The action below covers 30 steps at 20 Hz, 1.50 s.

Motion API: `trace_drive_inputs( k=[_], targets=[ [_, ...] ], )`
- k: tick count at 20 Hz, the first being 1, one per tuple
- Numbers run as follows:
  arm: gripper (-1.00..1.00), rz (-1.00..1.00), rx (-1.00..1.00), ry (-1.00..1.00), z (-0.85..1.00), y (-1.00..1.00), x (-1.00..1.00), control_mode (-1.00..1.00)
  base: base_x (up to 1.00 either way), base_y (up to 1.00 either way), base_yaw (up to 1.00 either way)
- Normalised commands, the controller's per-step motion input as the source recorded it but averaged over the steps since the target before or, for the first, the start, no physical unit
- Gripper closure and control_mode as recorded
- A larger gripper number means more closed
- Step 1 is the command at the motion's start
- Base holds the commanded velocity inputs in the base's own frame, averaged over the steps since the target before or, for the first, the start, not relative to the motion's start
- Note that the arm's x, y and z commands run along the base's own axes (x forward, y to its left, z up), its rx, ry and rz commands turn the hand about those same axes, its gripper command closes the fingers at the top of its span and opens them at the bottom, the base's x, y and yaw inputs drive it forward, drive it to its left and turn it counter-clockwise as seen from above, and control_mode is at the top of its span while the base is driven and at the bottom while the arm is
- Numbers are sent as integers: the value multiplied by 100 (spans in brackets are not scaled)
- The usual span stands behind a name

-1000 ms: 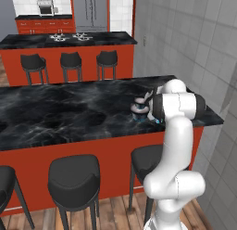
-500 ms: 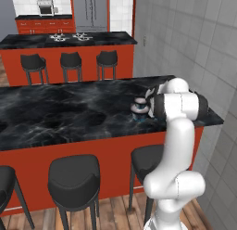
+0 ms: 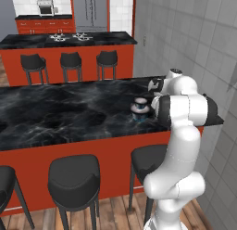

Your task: Stack the yogurt containers by placing the smaller containers on top of the larger containers.

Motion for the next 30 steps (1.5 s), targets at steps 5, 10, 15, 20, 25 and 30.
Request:
trace_drive_inputs(
  k=[5, 10, 15, 20, 25, 30],
  targets=[
    [100, 0, -9, 0, 64, 26, -21, -100, 0, 0, 0],
    [100, 0, -8, 0, 51, 35, -18, -100, 0, 0, 0],
    [100, 0, -7, 0, 28, 39, -17, -100, 0, 0, 0],
    [100, 0, -1, 0, 11, 33, -3, -100, 0, 0, 0],
    [100, -1, 0, 2, 0, 34, 0, -100, 0, 0, 0],
    [100, -3, 0, 4, 0, 25, 13, -100, 0, 0, 0]
  ],
)
